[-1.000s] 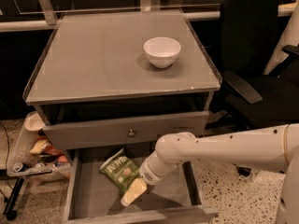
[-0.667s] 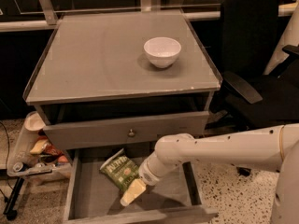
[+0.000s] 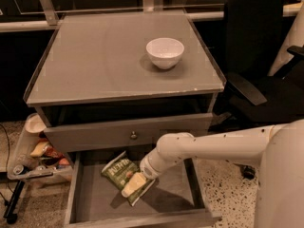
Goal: Pick green jalapeno chip bag from middle drawer and place on counter
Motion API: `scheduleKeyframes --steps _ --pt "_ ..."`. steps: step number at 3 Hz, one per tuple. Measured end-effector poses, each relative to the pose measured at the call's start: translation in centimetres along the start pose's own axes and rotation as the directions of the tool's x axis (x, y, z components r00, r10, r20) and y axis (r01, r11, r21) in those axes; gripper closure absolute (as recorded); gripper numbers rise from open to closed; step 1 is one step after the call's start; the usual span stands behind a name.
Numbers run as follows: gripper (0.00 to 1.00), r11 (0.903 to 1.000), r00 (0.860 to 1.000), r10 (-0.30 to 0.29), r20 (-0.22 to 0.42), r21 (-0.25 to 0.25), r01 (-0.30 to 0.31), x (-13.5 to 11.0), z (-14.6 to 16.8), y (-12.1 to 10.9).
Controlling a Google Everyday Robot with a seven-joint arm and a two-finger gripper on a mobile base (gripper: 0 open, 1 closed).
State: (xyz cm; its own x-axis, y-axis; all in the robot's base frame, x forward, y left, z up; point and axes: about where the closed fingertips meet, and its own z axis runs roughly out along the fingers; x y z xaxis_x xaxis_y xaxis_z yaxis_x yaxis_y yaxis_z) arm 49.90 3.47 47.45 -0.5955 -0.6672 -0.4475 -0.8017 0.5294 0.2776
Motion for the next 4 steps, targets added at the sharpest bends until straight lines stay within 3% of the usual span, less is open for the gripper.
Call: scheduleKeyframes --steps 1,2,4 --pt "0.00 1.0000 1.000 0.009 0.013 -0.001 -0.009 -0.2 1.7 -1.6" --pt "0.00 0.9997 0.999 0.021 0.025 0.008 -0.021 -0.7 5.3 -3.0" --pt "0.00 0.9987 0.999 0.046 0.018 0.022 -0.046 0.1 7.2 -3.0"
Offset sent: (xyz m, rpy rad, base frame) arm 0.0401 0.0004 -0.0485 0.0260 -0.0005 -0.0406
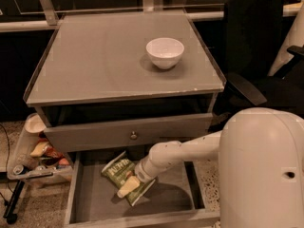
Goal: Pick green jalapeno chip bag from middle drawer and place on counter
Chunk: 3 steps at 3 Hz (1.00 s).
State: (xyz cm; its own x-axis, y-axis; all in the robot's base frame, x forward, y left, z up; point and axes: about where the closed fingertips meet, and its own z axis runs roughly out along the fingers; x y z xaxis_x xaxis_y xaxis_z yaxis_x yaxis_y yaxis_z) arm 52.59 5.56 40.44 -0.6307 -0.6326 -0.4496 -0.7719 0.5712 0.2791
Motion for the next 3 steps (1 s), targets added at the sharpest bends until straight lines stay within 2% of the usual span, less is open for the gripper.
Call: scheduleKeyframes --steps 1,2,3 --pt "0.00 0.9980 1.000 -0.012 0.018 0.062 0.011 -0.7 0.6 -1.1" --pt "0.00 0.9952 0.999 -0.008 0.039 0.098 0.004 -1.2 1.1 -2.1" --pt "0.00 0.9949 0.999 0.013 0.048 0.100 -0.017 -1.1 2.2 -2.3"
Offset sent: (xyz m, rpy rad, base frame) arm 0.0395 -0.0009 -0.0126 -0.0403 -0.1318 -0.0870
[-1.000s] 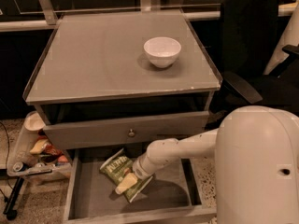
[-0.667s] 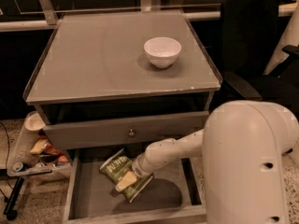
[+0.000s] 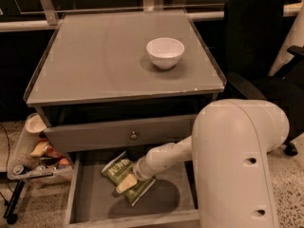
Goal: Pick green jalapeno chip bag from middle drawer and place on counter
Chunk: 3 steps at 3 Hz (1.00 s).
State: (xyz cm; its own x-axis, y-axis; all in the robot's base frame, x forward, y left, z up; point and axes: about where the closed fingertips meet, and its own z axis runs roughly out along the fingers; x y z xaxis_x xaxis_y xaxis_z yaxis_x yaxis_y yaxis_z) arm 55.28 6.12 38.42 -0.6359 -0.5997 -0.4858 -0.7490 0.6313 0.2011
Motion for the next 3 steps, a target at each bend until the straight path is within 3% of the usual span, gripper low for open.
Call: scheduleKeyframes --steps 1,3 --pt "0.00 0.9989 0.999 0.033 -0.019 -0.033 -0.034 1.61 2.07 1.17" --pt "0.00 0.9970 0.998 0.057 -0.029 -0.051 -0.058 2.02 3.04 1.72"
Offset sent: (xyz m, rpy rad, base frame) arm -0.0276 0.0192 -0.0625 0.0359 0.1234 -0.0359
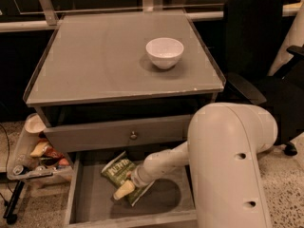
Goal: Pick green jalapeno chip bag from middle drawer and place on counter
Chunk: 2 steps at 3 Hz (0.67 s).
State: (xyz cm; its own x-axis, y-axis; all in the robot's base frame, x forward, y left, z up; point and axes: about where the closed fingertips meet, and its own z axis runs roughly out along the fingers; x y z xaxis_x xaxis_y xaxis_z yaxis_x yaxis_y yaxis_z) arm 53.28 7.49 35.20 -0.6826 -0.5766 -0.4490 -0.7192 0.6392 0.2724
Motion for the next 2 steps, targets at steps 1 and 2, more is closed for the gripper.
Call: scheduleKeyframes --steps 1,2 --pt "0.19 1.0000 1.000 0.000 0.000 0.000 0.000 0.00 0.00 0.00" --pt "0.42 1.0000 1.000 0.000 0.000 0.000 0.000 0.00 -0.01 0.01"
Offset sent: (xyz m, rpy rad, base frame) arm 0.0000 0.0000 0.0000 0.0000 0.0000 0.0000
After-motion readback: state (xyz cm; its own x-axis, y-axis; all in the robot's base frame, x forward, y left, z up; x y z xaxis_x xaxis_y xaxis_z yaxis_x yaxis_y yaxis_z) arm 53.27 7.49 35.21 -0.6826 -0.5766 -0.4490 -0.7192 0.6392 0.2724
